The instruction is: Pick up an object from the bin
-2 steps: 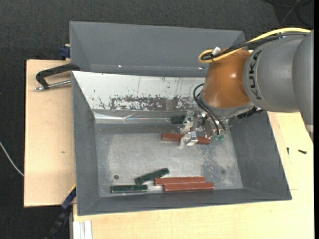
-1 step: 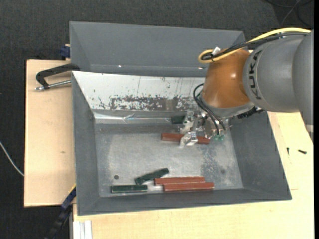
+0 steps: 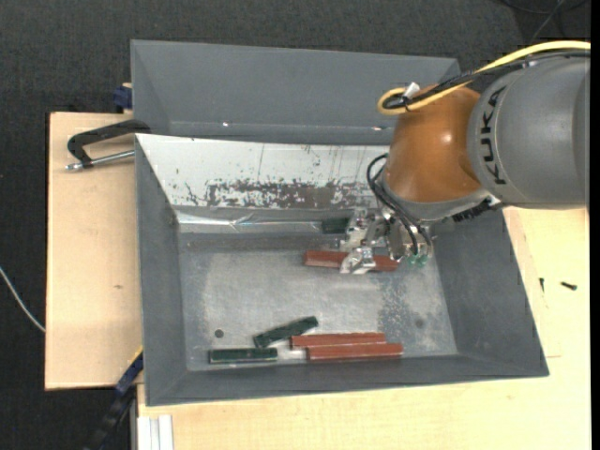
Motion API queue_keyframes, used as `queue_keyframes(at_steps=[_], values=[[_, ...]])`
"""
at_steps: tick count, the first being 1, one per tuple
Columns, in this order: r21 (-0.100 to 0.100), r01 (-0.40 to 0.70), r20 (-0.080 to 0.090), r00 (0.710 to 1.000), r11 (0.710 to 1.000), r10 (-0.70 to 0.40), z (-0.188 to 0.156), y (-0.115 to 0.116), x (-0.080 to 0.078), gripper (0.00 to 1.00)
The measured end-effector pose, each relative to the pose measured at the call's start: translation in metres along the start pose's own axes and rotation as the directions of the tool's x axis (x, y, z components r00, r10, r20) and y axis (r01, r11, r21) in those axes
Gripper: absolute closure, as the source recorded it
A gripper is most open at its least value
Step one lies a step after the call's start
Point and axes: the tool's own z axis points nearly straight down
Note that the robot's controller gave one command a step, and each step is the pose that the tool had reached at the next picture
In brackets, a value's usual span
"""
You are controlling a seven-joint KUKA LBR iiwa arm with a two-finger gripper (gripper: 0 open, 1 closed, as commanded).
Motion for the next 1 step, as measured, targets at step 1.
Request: queue_keyframes(at_steps=[1], values=[[0.000, -0.092, 0.003, 0.996, 0.996, 0.092, -0.1023, 0.0022, 0.0091, 1.00]])
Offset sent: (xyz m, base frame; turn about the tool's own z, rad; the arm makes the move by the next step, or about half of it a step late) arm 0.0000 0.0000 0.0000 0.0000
